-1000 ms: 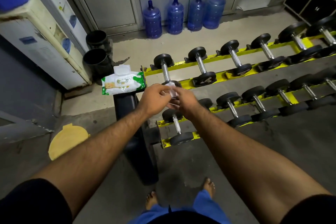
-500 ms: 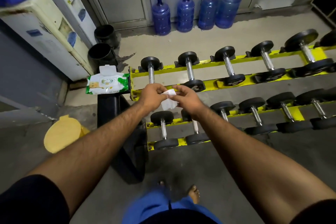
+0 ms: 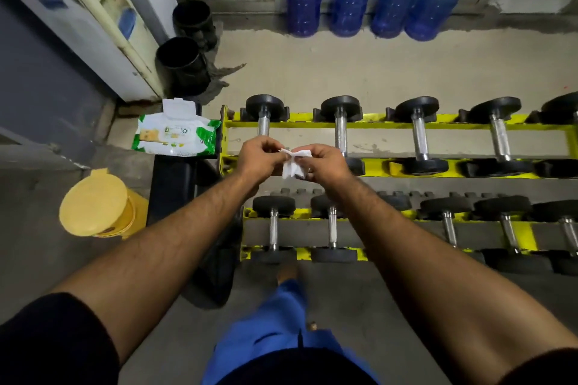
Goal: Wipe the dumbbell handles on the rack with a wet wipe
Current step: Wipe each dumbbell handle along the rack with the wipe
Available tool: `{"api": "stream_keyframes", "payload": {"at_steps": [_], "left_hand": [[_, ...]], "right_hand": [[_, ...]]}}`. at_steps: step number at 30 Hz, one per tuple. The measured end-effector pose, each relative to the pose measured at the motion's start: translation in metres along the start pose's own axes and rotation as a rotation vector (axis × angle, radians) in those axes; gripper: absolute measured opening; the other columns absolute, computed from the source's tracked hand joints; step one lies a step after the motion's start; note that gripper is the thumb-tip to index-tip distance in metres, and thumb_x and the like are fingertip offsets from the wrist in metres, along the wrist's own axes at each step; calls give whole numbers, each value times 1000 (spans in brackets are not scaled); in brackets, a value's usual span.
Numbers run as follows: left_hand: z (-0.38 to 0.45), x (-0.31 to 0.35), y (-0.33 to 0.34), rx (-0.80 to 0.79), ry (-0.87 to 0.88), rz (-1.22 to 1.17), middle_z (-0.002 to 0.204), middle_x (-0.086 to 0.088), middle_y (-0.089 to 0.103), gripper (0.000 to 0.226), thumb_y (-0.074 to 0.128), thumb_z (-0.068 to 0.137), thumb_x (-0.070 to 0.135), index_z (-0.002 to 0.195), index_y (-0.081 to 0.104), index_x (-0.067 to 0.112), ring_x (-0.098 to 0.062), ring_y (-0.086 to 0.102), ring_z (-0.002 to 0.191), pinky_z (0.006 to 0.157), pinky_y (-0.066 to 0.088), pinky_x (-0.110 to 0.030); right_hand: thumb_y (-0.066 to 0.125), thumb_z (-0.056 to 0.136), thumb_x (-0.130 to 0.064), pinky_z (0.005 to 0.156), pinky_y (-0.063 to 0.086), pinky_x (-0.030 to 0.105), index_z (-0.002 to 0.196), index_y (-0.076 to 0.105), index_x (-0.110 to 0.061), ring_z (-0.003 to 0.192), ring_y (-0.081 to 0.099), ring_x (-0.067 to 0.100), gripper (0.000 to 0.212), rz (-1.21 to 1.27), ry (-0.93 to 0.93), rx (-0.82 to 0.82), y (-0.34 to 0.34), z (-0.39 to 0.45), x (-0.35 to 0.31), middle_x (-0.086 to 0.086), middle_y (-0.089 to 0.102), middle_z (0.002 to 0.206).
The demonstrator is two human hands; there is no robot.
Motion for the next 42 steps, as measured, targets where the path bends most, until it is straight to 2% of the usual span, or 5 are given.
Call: {"api": "stream_keyframes", "payload": {"at_steps": [13, 21, 27, 32, 42], "left_hand": [[47, -18, 5, 195, 236, 738, 104, -1, 62, 23, 65, 91, 27, 111, 65, 16, -18, 57, 95, 77, 47, -29], [47, -64, 32, 317, 223, 916, 106, -8, 61, 39, 69, 82, 44, 105, 68, 12, -27, 57, 105, 93, 48, -41], [56, -72, 43, 503, 139, 880, 105, -13, 61, 34, 75, 81, 35, 99, 70, 6, -33, 56, 110, 98, 50, -46], [54, -73, 33, 586, 137, 813, 99, -5, 59, 24, 73, 85, 32, 93, 70, 10, -23, 56, 100, 86, 50, -34], [58, -73, 21, 576, 10, 719, 108, 5, 62, 27, 76, 82, 40, 97, 73, 18, -14, 60, 97, 73, 40, -23]], "right_hand": [[61, 89, -3, 76, 61, 48, 98, 71, -15, 89, 67, 25, 18, -280, 66, 101, 2, 116, 5, 5, 70, 95], [56, 93, -10, 63, 49, 21, 103, 72, -19, 73, 61, -1, 21, -512, -394, -42, 23, 159, -5, -3, 70, 89], [54, 87, 1, 98, 49, 27, 117, 70, -13, 110, 63, 16, 37, -684, -909, -213, 45, 179, -21, 1, 71, 118], [64, 79, 7, 93, 55, 38, 108, 74, -6, 112, 66, 29, 33, -901, -1335, -400, 63, 192, -6, 12, 72, 115], [57, 95, -13, 118, 30, 47, 143, 47, 1, 143, 37, 33, 51, -1209, -1457, -576, 65, 213, 31, 21, 45, 149]]}}
Point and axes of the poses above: each hand's wrist, its own z-axis towards the middle knuckle, its own y-axis out of the palm, x = y × z, the point moved 5 cm from there along z, towards the middle knuckle
